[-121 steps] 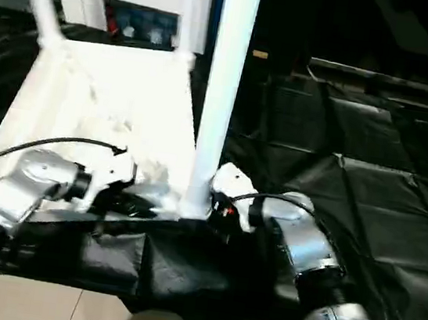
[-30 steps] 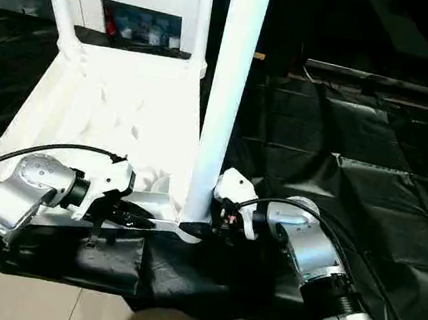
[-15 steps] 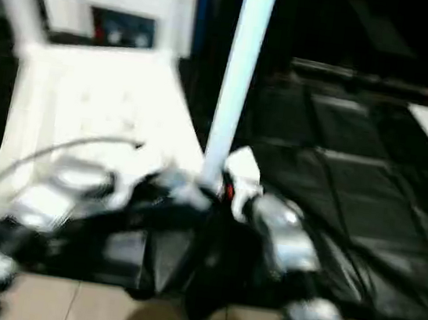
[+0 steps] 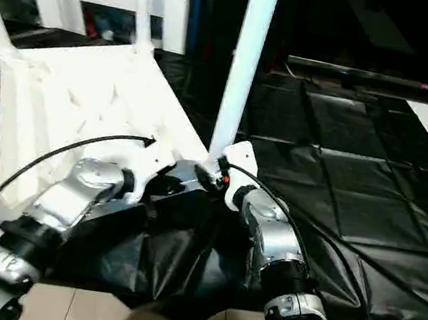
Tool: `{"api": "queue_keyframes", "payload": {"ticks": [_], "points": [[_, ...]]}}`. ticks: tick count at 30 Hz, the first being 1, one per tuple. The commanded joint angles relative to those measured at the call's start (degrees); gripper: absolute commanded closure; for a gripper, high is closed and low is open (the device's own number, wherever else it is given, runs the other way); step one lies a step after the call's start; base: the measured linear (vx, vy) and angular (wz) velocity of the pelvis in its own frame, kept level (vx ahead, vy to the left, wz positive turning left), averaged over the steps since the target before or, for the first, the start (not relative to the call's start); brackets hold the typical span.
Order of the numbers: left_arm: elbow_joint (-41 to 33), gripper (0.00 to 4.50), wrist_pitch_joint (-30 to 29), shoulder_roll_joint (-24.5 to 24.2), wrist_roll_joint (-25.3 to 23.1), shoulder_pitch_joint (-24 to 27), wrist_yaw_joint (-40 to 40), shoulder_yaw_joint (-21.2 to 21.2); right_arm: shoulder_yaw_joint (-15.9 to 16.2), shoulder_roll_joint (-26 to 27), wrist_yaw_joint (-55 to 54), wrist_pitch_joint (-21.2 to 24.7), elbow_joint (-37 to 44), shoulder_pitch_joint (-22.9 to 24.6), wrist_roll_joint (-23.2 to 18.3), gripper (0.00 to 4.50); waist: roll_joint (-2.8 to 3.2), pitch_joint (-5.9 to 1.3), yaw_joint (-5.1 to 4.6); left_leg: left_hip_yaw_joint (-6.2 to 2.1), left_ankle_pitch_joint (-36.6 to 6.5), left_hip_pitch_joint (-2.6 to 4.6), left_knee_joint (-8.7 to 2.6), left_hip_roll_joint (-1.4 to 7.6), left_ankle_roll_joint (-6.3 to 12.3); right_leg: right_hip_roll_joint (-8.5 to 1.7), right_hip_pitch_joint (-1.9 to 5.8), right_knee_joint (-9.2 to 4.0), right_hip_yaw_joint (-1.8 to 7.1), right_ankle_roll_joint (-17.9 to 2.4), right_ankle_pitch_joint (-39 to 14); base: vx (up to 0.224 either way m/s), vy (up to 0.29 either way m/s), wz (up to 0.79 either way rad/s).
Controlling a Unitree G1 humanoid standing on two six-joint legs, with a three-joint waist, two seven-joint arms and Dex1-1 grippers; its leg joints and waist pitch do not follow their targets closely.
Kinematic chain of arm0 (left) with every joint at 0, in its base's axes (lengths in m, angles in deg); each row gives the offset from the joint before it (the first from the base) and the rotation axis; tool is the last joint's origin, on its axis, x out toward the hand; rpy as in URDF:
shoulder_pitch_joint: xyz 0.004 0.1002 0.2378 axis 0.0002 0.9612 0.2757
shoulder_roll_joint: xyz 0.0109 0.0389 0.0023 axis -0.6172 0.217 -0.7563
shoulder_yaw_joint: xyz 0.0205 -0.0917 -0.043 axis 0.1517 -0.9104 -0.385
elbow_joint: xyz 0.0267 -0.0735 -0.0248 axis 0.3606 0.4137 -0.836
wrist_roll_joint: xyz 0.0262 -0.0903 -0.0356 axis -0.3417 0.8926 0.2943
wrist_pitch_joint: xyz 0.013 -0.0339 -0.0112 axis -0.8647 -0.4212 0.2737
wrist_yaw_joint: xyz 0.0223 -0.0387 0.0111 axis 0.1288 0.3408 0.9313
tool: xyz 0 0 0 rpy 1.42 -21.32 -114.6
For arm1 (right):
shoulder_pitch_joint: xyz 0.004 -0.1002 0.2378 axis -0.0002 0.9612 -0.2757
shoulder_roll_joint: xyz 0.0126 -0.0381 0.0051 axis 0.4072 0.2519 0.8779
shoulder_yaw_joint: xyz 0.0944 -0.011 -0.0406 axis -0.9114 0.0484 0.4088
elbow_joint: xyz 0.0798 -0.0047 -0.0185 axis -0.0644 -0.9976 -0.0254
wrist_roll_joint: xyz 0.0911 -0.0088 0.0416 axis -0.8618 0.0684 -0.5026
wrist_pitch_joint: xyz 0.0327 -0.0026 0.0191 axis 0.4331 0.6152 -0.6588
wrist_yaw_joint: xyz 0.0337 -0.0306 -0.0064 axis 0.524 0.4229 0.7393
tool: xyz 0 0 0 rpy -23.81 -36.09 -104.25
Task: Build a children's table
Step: Rotate leg to tighten
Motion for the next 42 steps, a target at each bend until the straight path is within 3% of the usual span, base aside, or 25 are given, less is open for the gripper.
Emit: {"api": "queue_keyframes", "payload": {"ticks": [1, 7, 10, 17, 21, 22, 25, 26, 33, 42], "points": [[-0.46, 4.5, 3.51, 0.13, 2.24, 0.9, -3.56, 1.57, 5.8, 0.41, 9.08, -1.38, 3.38, 0.77, -0.76, 0.5, -0.05, -3.33, 0.28, -0.5, -14.57, 0.41, -3.78, 1.15, 0.35, -3.47, 1.81, -5.08, 1.76, -10.13, -13.03, 0.0, 0.0, 0.0], [-4.27, 4.5, 7.46, -5.63, 6.77, 3.35, -16.91, 2.31, 6.73, -7.81, 22.2, -2.22, 8.27, 2.48, -3.08, 0.5, -0.19, -3.53, 0.69, -0.17, -10.4, 0.36, -3.39, 1.29, 2.63, -3.3, 2.09, -4.23, 1.7, -12.61, -4.69, 0.0, 0.0, 0.0], [-5.16, 4.5, 7.3, -7.32, 7.5, 3.73, -20.32, 2.75, 7.19, -9.95, 25.65, -2.04, 9.12, 2.68, -3.49, 0.5, 0.11, -3.52, 0.92, -0.06, -10.23, 0.67, -3.33, 1.47, 3.0, -3.29, 1.85, -4.04, 1.71, -13.64, -3.96, 0.0, 0.0, 0.0], [-4.13, 4.5, 8.24, -10.86, 8.07, 3.23, -25.69, 2.83, 7.87, -12.89, 32.05, -0.58, 10.99, 3.03, -4.86, 0.5, 0.07, -3.43, 1.52, 0.03, -11.41, 0.84, -3.42, 1.53, 1.89, -3.29, 1.75, -3.95, 1.7, -13.82, -4.65, 0.0, 0.0, 0.0], [-4.32, 4.5, 7.98, -11.29, 8.36, 3.28, -26.25, 2.8, 8.59, -12.96, 32.47, -0.61, 11.31, 3.5, -4.7, 0.5, 0.06, -3.51, 1.71, 0.02, -10.64, 0.78, -3.36, 1.49, 1.79, -3.37, 1.85, -3.82, 1.68, -13.59, -4.0, 0.0, 0.0, 0.0], [-4.33, 4.5, 7.96, -11.31, 8.38, 3.29, -26.28, 2.8, 8.6, -12.94, 32.5, -0.59, 11.33, 3.52, -4.7, 0.76, 0.0, -3.51, 1.72, 0.02, -10.47, 0.69, -3.33, 1.45, 1.76, -3.37, 1.93, -3.77, 1.69, -13.61, -3.9, 0.0, 0.0, 0.0], [-4.42, 4.5, 8.08, -11.5, 8.58, 3.41, -26.61, 2.91, 8.85, -12.9, 32.89, -0.49, 11.55, 3.79, -4.72, 0.83, -0.01, -3.6, 1.84, 0.04, -9.77, 0.76, -3.22, 1.44, 1.92, -3.39, 1.94, -3.7, 1.69, -13.65, -3.37, 0.0, 0.0, 0.0], [-4.4, 4.5, 8.09, -11.51, 8.6, 3.44, -26.67, 2.92, 8.84, -12.87, 32.96, -0.44, 11.58, 3.81, -4.73, 1.17, -0.01, -3.61, 1.86, 0.05, -9.6, 0.76, -3.21, 1.45, 1.96, -3.37, 1.94, -3.64, 1.69, -13.72, -3.07, 0.0, 0.0, 0.0], [-4.33, 4.5, 8.14, -11.68, 8.4, 3.66, -26.78, 3.01, 8.97, -12.93, 33.17, -0.13, 11.93, 4.02, -4.61, 1.72, -0.08, -3.53, 1.9, 0.0, -10.19, 0.69, -3.23, 1.43, 1.73, -3.41, 1.99, -3.74, 1.66, -13.37, -4.63, 0.0, 0.0, 0.0], [-3.3, 4.5, 8.22, -10.07, 6.44, 3.63, -21.92, 3.21, 7.82, -10.41, 30.22, 0.58, 11.03, 5.19, -5.6, 1.88, 0.03, -3.48, 1.9, -0.01, -10.69, 0.83, -3.24, 1.48, 1.57, -3.35, 1.79, -3.84, 1.64, -13.42, -4.82, 0.0, 0.0, 0.0]]}}
